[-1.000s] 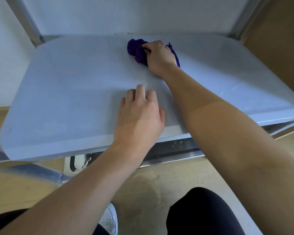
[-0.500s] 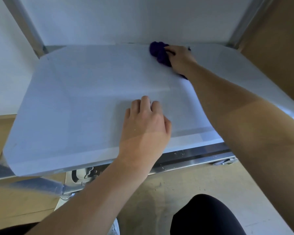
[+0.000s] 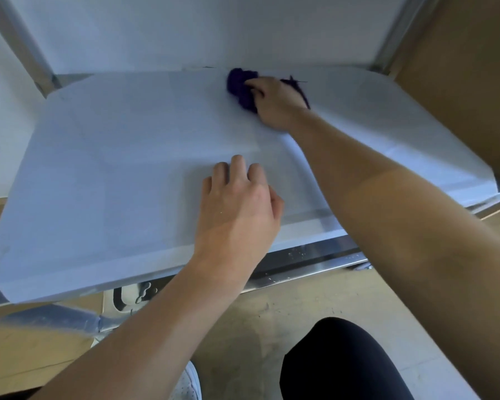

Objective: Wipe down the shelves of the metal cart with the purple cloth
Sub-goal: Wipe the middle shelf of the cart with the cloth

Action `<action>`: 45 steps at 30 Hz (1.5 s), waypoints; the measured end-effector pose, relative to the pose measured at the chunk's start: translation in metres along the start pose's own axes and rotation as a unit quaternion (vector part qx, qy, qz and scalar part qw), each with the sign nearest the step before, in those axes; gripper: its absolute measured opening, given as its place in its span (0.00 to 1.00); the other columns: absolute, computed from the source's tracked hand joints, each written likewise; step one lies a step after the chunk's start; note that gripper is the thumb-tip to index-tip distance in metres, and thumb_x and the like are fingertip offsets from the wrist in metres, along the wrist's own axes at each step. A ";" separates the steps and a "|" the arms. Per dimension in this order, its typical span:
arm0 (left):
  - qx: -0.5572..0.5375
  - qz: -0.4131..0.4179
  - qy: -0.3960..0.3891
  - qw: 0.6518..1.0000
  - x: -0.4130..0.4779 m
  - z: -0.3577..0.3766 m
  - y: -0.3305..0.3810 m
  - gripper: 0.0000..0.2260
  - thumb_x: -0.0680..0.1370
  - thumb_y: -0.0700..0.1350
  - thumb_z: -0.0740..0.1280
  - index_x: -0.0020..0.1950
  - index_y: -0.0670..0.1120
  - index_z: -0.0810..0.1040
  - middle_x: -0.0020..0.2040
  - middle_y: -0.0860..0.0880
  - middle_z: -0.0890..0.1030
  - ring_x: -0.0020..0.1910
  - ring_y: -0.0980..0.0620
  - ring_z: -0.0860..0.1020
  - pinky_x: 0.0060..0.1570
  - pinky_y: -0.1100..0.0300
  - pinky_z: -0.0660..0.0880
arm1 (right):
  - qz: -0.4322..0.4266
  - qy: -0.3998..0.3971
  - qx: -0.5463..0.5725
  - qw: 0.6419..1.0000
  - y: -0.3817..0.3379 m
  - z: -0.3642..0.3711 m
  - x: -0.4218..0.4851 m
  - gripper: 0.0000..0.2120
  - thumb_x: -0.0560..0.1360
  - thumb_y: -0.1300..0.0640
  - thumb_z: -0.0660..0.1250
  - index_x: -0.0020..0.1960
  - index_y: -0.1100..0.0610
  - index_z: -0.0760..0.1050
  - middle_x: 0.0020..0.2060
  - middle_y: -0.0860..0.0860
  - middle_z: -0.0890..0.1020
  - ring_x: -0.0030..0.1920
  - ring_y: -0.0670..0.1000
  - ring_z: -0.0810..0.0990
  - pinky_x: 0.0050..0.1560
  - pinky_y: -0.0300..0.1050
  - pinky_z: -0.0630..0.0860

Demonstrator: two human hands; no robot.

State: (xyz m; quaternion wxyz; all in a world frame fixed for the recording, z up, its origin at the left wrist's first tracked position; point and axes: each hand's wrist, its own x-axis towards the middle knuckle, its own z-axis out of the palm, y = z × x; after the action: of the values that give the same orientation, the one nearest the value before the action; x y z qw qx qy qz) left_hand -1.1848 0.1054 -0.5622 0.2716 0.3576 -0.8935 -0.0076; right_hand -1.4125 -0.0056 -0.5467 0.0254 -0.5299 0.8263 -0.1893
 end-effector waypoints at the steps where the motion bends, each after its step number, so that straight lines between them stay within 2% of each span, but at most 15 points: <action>1: 0.002 -0.001 0.000 1.000 0.000 0.000 -0.001 0.06 0.74 0.43 0.64 0.41 0.41 0.75 0.42 0.43 0.74 0.42 0.41 0.73 0.39 0.50 0.68 | -0.011 -0.004 0.015 1.000 -0.001 0.002 -0.002 0.18 0.80 0.51 0.52 0.66 0.44 0.73 0.63 0.48 0.78 0.61 0.54 0.76 0.63 0.48 0.71; 4: 0.000 0.008 0.003 1.000 0.000 0.000 -0.001 0.06 0.74 0.44 0.64 0.42 0.41 0.75 0.42 0.43 0.74 0.42 0.41 0.73 0.39 0.51 0.68 | -0.012 -0.012 0.036 0.999 0.017 -0.006 -0.005 0.17 0.81 0.49 0.53 0.68 0.44 0.71 0.66 0.47 0.76 0.65 0.52 0.74 0.66 0.48 0.69; 6: 0.000 0.011 0.003 1.000 0.001 0.002 0.000 0.07 0.74 0.44 0.63 0.42 0.41 0.75 0.43 0.43 0.74 0.42 0.41 0.73 0.39 0.51 0.69 | 0.012 -0.007 0.017 1.000 0.043 -0.020 -0.009 0.18 0.82 0.50 0.54 0.70 0.47 0.70 0.68 0.50 0.75 0.67 0.53 0.73 0.67 0.43 0.65; 10: 0.012 0.016 0.007 1.000 0.005 0.004 0.002 0.07 0.74 0.44 0.62 0.42 0.40 0.74 0.42 0.42 0.74 0.41 0.40 0.73 0.39 0.50 0.69 | 0.082 0.008 0.012 0.997 0.093 -0.046 -0.031 0.18 0.83 0.50 0.53 0.71 0.48 0.69 0.69 0.51 0.74 0.67 0.53 0.72 0.62 0.36 0.62; 12: 0.015 0.019 0.007 1.000 0.005 0.005 0.004 0.07 0.74 0.43 0.63 0.41 0.40 0.74 0.42 0.41 0.73 0.40 0.40 0.72 0.39 0.49 0.69 | 0.081 -0.004 0.019 0.997 0.098 -0.049 -0.041 0.18 0.83 0.50 0.53 0.71 0.47 0.68 0.69 0.50 0.72 0.68 0.54 0.71 0.65 0.38 0.62; 14: 0.019 0.018 0.004 1.000 0.006 0.006 0.003 0.06 0.74 0.43 0.64 0.41 0.39 0.74 0.42 0.41 0.73 0.40 0.40 0.72 0.38 0.49 0.68 | 0.063 -0.005 0.014 0.998 0.089 -0.045 -0.048 0.19 0.82 0.51 0.52 0.71 0.48 0.69 0.70 0.51 0.72 0.68 0.55 0.71 0.69 0.44 0.64; 20: 0.027 0.015 -0.009 0.999 0.007 0.005 0.003 0.06 0.73 0.42 0.66 0.42 0.39 0.74 0.43 0.39 0.74 0.41 0.38 0.73 0.39 0.48 0.69 | -0.002 -0.002 -0.016 1.000 0.050 -0.029 -0.088 0.20 0.80 0.51 0.52 0.70 0.50 0.70 0.69 0.52 0.73 0.67 0.58 0.71 0.69 0.53 0.65; 25: 0.025 0.015 -0.017 0.999 0.006 0.002 0.005 0.05 0.72 0.40 0.66 0.43 0.38 0.74 0.43 0.38 0.74 0.42 0.37 0.74 0.39 0.48 0.69 | -0.024 -0.005 0.004 1.000 0.004 -0.017 -0.150 0.22 0.79 0.48 0.49 0.70 0.46 0.68 0.69 0.51 0.72 0.69 0.57 0.67 0.69 0.60 0.63; 28: 0.019 0.016 -0.017 1.000 0.005 0.000 0.005 0.04 0.72 0.38 0.65 0.44 0.37 0.75 0.44 0.37 0.75 0.43 0.36 0.74 0.39 0.47 0.70 | -0.006 0.018 0.015 1.000 -0.010 -0.014 -0.180 0.19 0.82 0.51 0.52 0.71 0.45 0.68 0.69 0.49 0.71 0.72 0.56 0.65 0.70 0.58 0.62; 33: 0.020 0.023 -0.030 0.999 0.007 -0.005 0.004 0.04 0.74 0.39 0.65 0.43 0.37 0.75 0.44 0.37 0.75 0.43 0.35 0.75 0.40 0.46 0.70 | 0.010 0.030 0.018 0.999 -0.014 -0.020 -0.186 0.17 0.82 0.50 0.53 0.70 0.44 0.68 0.68 0.46 0.72 0.72 0.52 0.64 0.72 0.53 0.60; 36: 0.012 0.044 -0.040 0.998 0.010 -0.008 0.012 0.02 0.73 0.37 0.65 0.43 0.38 0.75 0.45 0.38 0.75 0.43 0.36 0.75 0.41 0.46 0.71 | 0.008 0.048 0.033 0.998 -0.012 -0.020 -0.186 0.17 0.82 0.51 0.54 0.69 0.44 0.70 0.65 0.46 0.74 0.69 0.52 0.67 0.70 0.53 0.63; 42: -0.028 0.057 -0.055 0.996 0.018 -0.002 0.038 0.06 0.76 0.41 0.63 0.46 0.38 0.76 0.49 0.39 0.76 0.47 0.37 0.76 0.45 0.46 0.71 | 0.010 0.069 0.022 0.997 0.014 -0.024 -0.180 0.17 0.81 0.52 0.53 0.66 0.46 0.73 0.59 0.45 0.78 0.62 0.50 0.72 0.63 0.50 0.69; 45: -0.040 0.085 -0.050 0.994 0.021 0.008 0.047 0.05 0.75 0.40 0.65 0.46 0.38 0.77 0.50 0.40 0.77 0.47 0.37 0.77 0.45 0.46 0.72 | 0.013 0.063 0.018 0.998 0.037 -0.032 -0.180 0.17 0.81 0.52 0.53 0.67 0.47 0.73 0.61 0.47 0.77 0.65 0.50 0.72 0.65 0.51 0.68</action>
State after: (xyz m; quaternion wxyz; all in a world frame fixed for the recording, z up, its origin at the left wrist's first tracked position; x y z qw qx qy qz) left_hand -1.2307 0.1254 -0.5493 0.2400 0.2682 -0.9322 -0.0377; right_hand -1.3740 0.1767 -0.5582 -0.0145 -0.5053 0.8297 -0.2368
